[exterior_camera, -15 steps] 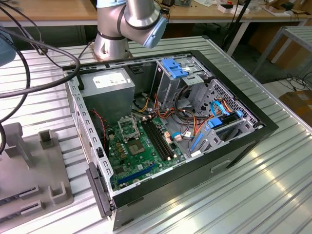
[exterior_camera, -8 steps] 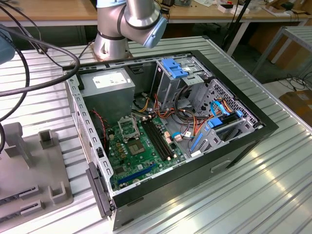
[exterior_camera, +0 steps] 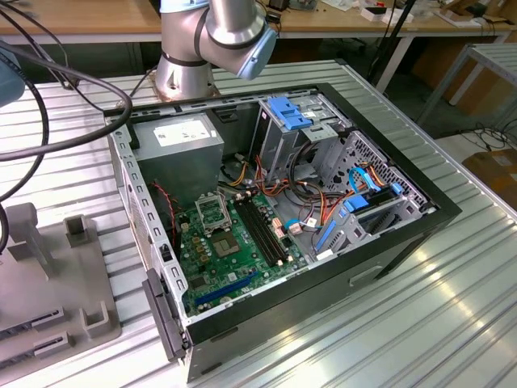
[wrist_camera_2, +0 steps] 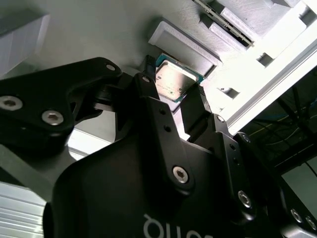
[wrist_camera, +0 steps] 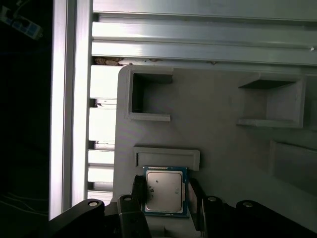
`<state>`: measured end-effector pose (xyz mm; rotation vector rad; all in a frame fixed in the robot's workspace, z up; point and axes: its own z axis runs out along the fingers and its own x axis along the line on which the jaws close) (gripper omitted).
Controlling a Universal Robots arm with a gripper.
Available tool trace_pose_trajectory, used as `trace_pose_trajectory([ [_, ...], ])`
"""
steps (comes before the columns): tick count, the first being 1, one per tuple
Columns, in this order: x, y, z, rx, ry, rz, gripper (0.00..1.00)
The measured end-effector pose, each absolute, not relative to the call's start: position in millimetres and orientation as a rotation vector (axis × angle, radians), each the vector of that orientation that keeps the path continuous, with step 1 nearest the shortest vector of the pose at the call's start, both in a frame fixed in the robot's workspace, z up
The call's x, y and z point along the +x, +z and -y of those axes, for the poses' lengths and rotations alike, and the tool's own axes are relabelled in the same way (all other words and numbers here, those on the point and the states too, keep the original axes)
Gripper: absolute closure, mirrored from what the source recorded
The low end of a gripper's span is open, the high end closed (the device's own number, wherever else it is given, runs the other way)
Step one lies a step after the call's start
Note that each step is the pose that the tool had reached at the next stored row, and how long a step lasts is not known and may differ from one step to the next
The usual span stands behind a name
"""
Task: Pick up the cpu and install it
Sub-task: 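Pick up the cpu and move it towards the insertion slot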
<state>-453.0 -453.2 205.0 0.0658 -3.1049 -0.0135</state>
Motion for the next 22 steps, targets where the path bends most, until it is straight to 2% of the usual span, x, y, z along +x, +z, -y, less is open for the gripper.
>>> trace_pose_trajectory([
  [12, -453.0, 204.7, 453.2, 0.066, -0.014, 3.105, 0.54],
  [13, -453.0, 204.6, 453.2, 0.066, -0.014, 3.105, 0.53],
  [14, -453.0, 204.6, 453.2, 0.066, -0.014, 3.105, 0.47],
  [22, -453.0, 203.0, 453.2, 0.066, -0.015, 3.105, 0.47],
])
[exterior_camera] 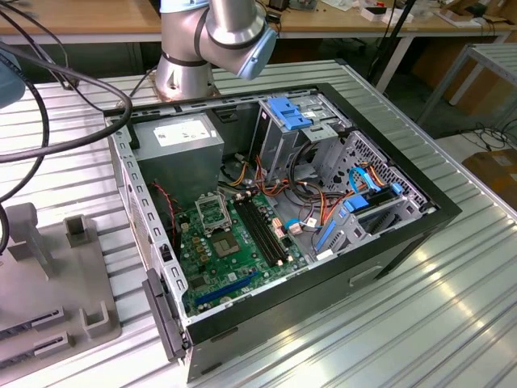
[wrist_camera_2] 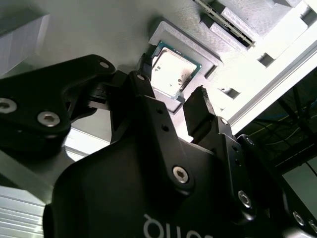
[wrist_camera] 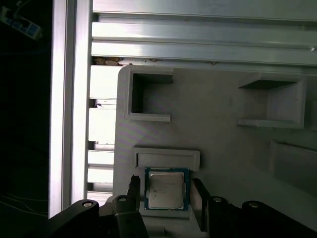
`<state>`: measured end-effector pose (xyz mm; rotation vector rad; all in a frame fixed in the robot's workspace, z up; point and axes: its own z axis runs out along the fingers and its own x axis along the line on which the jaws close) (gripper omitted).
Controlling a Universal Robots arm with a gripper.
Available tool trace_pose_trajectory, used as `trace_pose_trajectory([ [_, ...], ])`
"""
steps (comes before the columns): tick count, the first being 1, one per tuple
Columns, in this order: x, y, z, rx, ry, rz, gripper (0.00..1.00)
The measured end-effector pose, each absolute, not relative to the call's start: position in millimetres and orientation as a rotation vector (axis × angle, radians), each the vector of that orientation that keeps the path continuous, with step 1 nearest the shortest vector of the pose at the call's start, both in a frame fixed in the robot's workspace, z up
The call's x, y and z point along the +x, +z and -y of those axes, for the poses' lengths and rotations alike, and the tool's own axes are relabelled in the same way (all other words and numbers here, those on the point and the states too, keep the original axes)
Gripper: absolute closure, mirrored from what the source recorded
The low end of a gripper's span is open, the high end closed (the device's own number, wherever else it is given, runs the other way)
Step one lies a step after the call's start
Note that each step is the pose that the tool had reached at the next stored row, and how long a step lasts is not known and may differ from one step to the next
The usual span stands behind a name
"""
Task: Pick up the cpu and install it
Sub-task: 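Pick up the cpu and move it towards the insertion slot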
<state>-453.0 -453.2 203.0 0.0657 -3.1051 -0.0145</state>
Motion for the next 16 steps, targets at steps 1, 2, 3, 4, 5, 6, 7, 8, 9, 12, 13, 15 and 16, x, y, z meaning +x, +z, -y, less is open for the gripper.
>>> trace_pose_trajectory([
  [1, -453.0, 202.5, 453.2, 0.066, -0.014, 3.105, 0.47],
  [2, -453.0, 201.9, 453.2, 0.067, -0.014, 3.105, 0.47],
  [3, -453.1, 201.7, 453.2, 0.071, -0.014, 3.105, 0.47],
  [4, -453.1, 201.6, 453.2, 0.078, -0.014, 3.104, 0.47],
  [5, -453.0, 201.3, 453.2, 0.084, -0.014, 3.104, 0.47],
  [6, -453.0, 201.1, 453.3, 0.089, -0.014, 3.104, 0.47],
  [7, -453.0, 200.9, 453.2, 0.089, -0.014, 3.104, 0.47],
  [8, -453.0, 200.3, 453.3, 0.090, -0.014, 3.104, 0.47],
  [9, -453.0, 199.9, 453.3, 0.090, -0.014, 3.104, 0.47],
  [12, -453.0, 198.6, 453.3, 0.090, -0.014, 3.104, 0.47],
  [13, -453.0, 198.2, 453.3, 0.090, -0.014, 3.104, 0.47],
  [15, -453.0, 197.8, 453.3, 0.090, -0.014, 3.104, 0.47],
  [16, -453.0, 197.6, 453.3, 0.090, -0.014, 3.104, 0.47],
])
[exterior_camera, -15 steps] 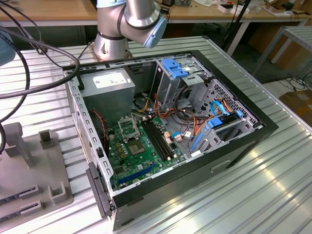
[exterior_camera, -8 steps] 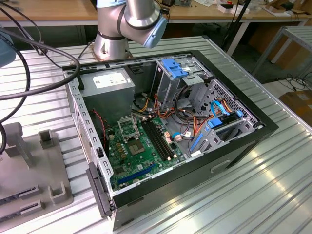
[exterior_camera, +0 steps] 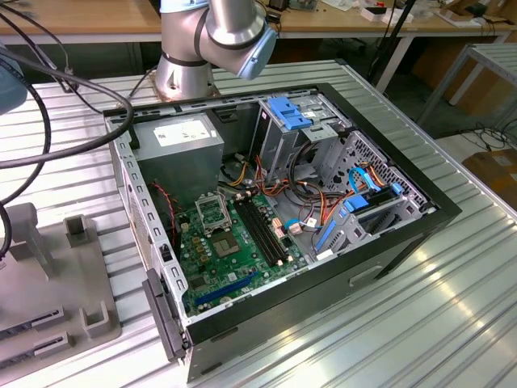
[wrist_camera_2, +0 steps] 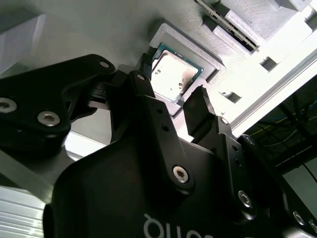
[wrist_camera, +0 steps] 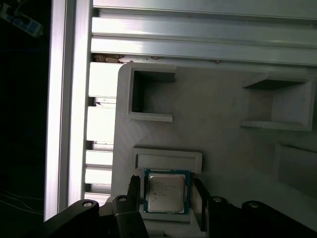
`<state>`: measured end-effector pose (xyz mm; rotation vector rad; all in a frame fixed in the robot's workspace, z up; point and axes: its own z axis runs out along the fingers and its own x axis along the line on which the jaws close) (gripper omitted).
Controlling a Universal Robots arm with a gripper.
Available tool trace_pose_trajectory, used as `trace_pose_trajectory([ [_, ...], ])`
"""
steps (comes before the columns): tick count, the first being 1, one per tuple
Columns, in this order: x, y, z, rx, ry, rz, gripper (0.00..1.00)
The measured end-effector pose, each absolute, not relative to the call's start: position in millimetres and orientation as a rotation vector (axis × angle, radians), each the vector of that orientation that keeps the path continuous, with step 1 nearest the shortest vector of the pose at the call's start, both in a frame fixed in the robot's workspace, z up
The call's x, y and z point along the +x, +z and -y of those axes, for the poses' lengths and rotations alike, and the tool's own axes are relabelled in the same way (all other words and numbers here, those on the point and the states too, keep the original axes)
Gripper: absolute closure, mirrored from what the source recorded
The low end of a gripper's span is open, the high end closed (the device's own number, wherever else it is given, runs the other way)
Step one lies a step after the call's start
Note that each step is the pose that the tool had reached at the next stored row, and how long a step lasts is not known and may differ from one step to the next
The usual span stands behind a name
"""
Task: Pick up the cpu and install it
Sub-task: 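Pick up the cpu and move it towards the insertion slot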
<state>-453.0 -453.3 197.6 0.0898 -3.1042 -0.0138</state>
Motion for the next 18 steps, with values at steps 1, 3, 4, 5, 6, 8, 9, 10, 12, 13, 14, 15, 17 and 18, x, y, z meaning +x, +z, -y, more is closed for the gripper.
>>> trace_pose_trajectory([
  [1, -453.0, 197.5, 453.3, 0.090, -0.014, 3.104, 0.47],
  [3, -453.0, 197.2, 453.3, 0.090, -0.014, 3.104, 0.47],
  [4, -453.0, 197.0, 453.3, 0.091, -0.014, 3.104, 0.47],
  [5, -453.0, 196.8, 453.3, 0.091, -0.014, 3.104, 0.47],
  [6, -453.0, 196.6, 453.3, 0.091, -0.014, 3.104, 0.47],
  [8, -453.0, 195.9, 453.3, 0.091, -0.014, 3.104, 0.47],
  [9, -453.0, 195.6, 453.4, 0.091, -0.014, 3.104, 0.47],
  [10, -453.1, 195.3, 453.4, 0.091, -0.013, 3.104, 0.47],
  [12, -453.0, 194.8, 453.5, 0.091, -0.013, 3.104, 0.47],
  [13, -453.0, 194.6, 453.5, 0.091, -0.013, 3.104, 0.47],
  [14, -453.0, 194.2, 453.5, 0.091, -0.013, 3.104, 0.47],
  [15, -453.0, 194.0, 453.5, 0.091, -0.013, 3.104, 0.47],
  [17, -453.0, 193.6, 453.5, 0.091, -0.013, 3.104, 0.47],
  [18, -453.0, 193.6, 453.5, 0.091, -0.013, 3.104, 0.47],
])
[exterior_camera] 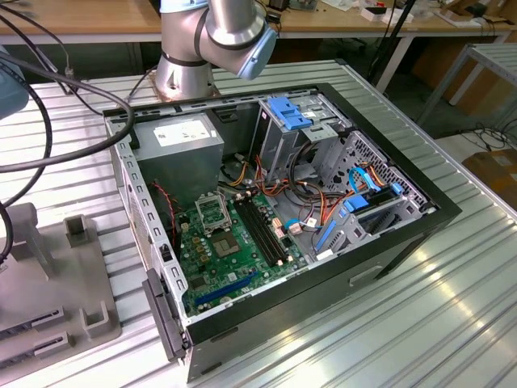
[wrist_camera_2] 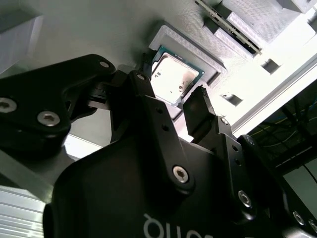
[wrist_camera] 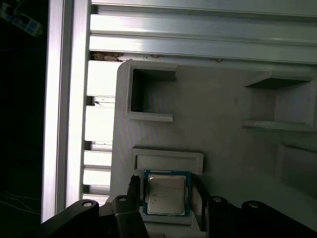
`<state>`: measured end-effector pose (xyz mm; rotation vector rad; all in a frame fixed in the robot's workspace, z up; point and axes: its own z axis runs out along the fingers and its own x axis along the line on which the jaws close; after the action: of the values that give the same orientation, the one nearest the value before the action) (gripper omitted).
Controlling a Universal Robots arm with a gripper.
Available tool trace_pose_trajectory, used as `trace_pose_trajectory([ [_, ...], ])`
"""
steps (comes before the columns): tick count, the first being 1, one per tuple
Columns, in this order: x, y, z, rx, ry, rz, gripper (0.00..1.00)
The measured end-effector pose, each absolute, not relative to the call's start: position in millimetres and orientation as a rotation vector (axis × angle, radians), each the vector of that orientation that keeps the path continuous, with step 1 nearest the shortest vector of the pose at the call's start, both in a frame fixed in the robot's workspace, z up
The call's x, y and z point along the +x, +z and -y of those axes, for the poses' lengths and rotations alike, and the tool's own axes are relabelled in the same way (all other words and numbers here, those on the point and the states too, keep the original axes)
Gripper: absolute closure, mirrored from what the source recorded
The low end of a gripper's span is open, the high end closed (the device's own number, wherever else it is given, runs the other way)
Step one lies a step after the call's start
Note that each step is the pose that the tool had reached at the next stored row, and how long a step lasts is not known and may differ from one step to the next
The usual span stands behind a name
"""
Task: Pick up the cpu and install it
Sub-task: 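Pick up the cpu and move it towards the insertion slot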
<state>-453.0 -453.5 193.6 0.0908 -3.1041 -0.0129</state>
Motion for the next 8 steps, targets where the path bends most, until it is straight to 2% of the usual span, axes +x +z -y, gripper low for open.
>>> trace_pose_trajectory([
  [2, -453.0, 193.5, 453.5, 0.091, -0.013, 3.104, 0.47],
  [3, -453.0, 193.6, 453.5, 0.091, -0.013, 3.104, 0.54],
  [8, -452.6, 193.4, 453.5, 0.087, -0.013, 3.104, 0.54],
])
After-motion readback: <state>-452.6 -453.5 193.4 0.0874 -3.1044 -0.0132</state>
